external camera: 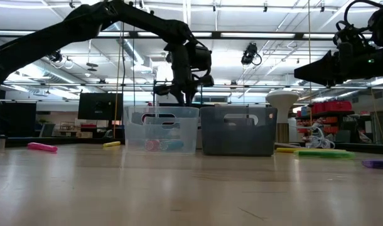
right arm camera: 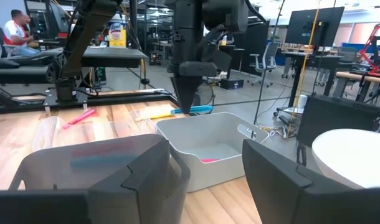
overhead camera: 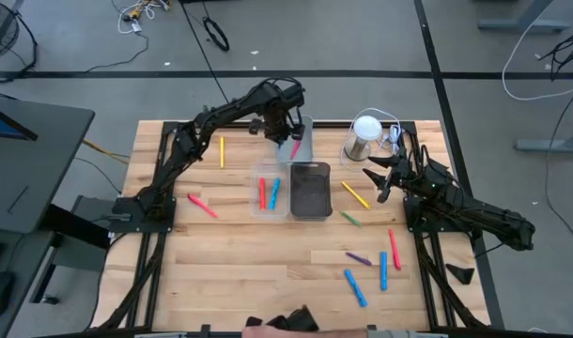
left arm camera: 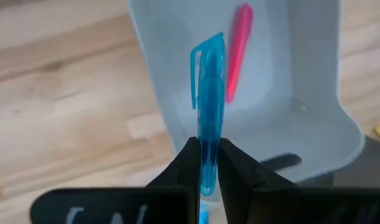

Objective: Pick & Place Markers
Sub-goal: Put the blue pen into the gray bin, then put the right blue highlighter into the transparent bin

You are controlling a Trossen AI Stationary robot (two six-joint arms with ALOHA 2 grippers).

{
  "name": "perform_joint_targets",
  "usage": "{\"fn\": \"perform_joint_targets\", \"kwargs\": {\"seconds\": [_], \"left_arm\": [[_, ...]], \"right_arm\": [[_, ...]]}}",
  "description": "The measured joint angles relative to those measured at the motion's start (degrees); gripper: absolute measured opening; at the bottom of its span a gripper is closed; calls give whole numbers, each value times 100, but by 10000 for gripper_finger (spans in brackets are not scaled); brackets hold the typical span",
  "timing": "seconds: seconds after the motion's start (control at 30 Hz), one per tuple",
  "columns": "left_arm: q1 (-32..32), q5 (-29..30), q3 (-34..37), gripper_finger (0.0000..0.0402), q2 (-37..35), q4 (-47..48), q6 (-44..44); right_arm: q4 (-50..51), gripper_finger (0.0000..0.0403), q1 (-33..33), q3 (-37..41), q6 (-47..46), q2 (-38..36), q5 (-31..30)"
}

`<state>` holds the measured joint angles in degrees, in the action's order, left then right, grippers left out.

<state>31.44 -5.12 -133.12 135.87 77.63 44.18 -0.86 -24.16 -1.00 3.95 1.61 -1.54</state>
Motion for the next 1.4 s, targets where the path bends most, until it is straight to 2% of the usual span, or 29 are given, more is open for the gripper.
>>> {"fn": "perform_joint_targets", "kwargs": {"seconds": [0.47,0.7,0.9,1.4], "left_arm": [[4,284,819,36,0,-910,13],[-59,324,885,41,0,-1138,-53],[-52,54,885,70,0,-1268,-184],[-81,39,885,140,0,-1538,-142]], "right_arm": [[0,208,-1,0,0,0,1],[0,208,-2,-1,0,0,2],[1,208,-2,0,0,0,1],[0,208,-1,0,0,0,2]]}}
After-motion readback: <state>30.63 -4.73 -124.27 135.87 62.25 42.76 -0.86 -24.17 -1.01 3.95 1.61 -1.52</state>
